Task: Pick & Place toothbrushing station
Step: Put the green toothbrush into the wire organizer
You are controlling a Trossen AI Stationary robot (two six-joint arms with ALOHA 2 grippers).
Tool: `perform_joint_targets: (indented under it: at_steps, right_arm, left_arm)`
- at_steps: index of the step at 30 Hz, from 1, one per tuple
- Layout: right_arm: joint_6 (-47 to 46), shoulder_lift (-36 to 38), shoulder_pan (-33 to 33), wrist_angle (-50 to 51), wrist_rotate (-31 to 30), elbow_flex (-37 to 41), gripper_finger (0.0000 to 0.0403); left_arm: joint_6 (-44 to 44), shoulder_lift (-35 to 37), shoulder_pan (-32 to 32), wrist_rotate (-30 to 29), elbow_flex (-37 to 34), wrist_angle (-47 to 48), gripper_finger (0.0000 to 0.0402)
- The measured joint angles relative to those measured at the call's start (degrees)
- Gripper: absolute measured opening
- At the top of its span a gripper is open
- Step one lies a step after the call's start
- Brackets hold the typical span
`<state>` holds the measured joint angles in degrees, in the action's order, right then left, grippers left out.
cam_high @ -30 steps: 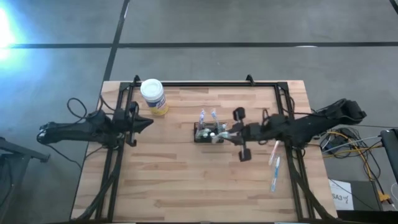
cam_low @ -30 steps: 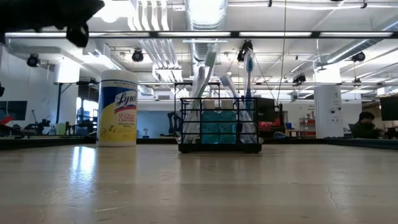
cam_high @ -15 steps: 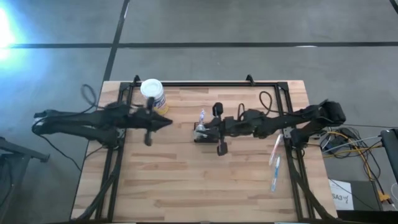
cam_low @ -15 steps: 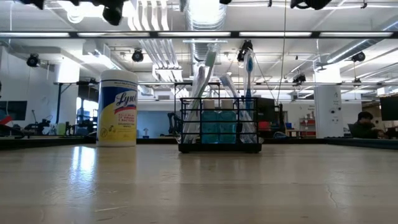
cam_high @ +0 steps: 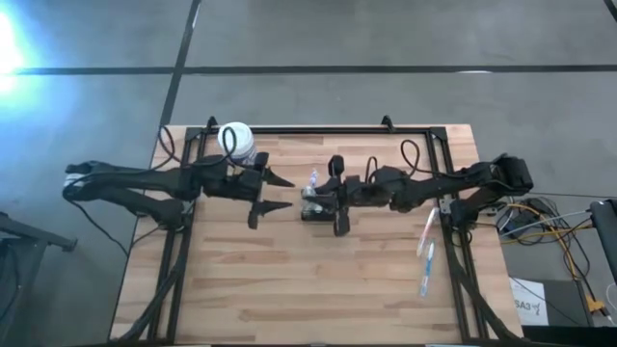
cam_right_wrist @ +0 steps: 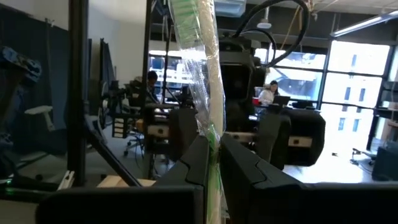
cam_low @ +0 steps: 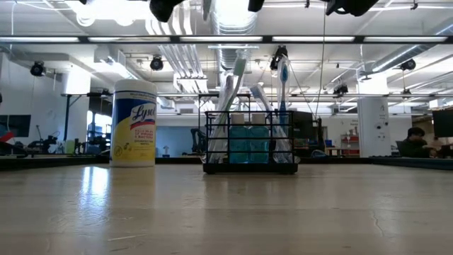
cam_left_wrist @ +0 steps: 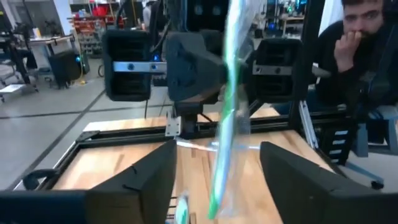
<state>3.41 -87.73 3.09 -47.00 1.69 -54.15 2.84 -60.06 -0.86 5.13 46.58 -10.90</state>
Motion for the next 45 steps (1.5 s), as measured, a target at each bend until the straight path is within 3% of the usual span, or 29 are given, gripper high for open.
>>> perform_joint_targets:
  at_steps: [6,25,30,40,45]
  right_arm:
    - [0.12,-0.51,-0.73,-0.21,-0.32,-0.15,0.0019]
    - [0.02,-3.14,-1.38,-0.9,-0.28,-1.99,0.0019]
    - [-0.25,-3.15,-1.38,-0.9,-0.23,-1.99,0.0019]
    - [-0.45,-3.06,-1.4,-0.48,-0.15,-1.92,0.0019]
    - [-0.29,-3.06,-1.38,-0.34,-0.14,-1.86,0.0019]
  left_arm:
    - [0.62,-3.5,0.0,0.8,2.38,-2.26,0.026]
    - [2.06,-8.01,-0.07,1.14,5.73,-2.1,0.0248]
    - [2.06,-7.0,-0.11,0.96,5.71,-2.18,0.0203]
    - [2.85,-6.38,-0.15,1.3,5.67,-0.82,0.0035]
    - [4.05,-6.44,-0.15,1.99,5.67,-0.57,0.0022]
